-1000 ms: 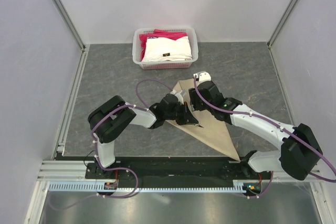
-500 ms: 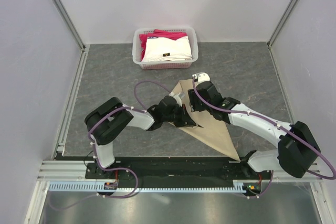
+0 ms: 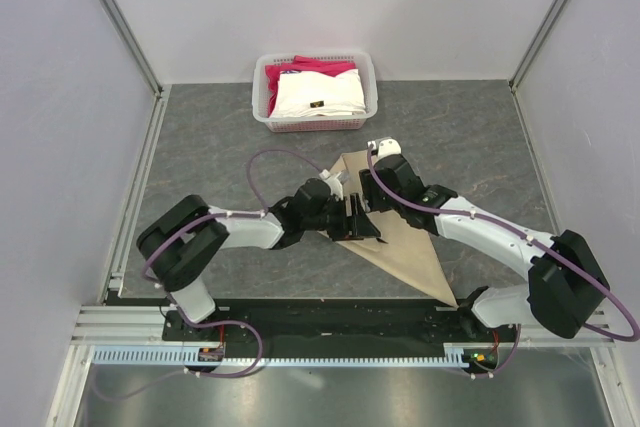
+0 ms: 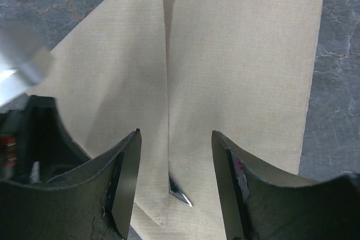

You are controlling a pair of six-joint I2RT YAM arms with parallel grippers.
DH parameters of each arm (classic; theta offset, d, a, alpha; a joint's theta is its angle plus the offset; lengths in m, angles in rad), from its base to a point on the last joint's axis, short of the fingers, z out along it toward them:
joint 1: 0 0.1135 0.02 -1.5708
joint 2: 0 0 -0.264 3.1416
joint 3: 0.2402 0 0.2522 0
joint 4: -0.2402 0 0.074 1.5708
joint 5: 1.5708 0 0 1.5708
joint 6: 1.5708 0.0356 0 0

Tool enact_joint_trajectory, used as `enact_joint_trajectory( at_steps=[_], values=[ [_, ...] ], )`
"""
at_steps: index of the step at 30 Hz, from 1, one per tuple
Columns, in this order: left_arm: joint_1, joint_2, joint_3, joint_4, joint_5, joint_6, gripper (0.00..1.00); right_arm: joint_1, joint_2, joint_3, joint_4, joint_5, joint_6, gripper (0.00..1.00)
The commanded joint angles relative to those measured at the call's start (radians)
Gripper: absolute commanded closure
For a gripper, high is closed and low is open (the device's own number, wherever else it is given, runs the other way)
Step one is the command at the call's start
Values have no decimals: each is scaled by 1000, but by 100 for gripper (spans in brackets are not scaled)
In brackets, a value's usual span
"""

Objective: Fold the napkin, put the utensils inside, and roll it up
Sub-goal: Fold the napkin

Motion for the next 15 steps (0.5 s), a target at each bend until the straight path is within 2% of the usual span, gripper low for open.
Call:
enact_joint_trajectory(
  at_steps=[1, 5, 10, 15],
  values=[
    [-5, -142, -7, -83, -13, 92, 23, -4, -8, 17, 7, 21, 10, 39],
    [38, -260, -2, -239, -82, 182, 21, -3, -1, 26, 7, 24, 4, 39],
    [154, -281, 15, -452, -233, 273, 22, -3, 8, 30, 7, 24, 4, 39],
    [271, -285, -16, -488, -305, 314, 25, -3, -7, 26, 0, 31, 2, 38]
  ],
)
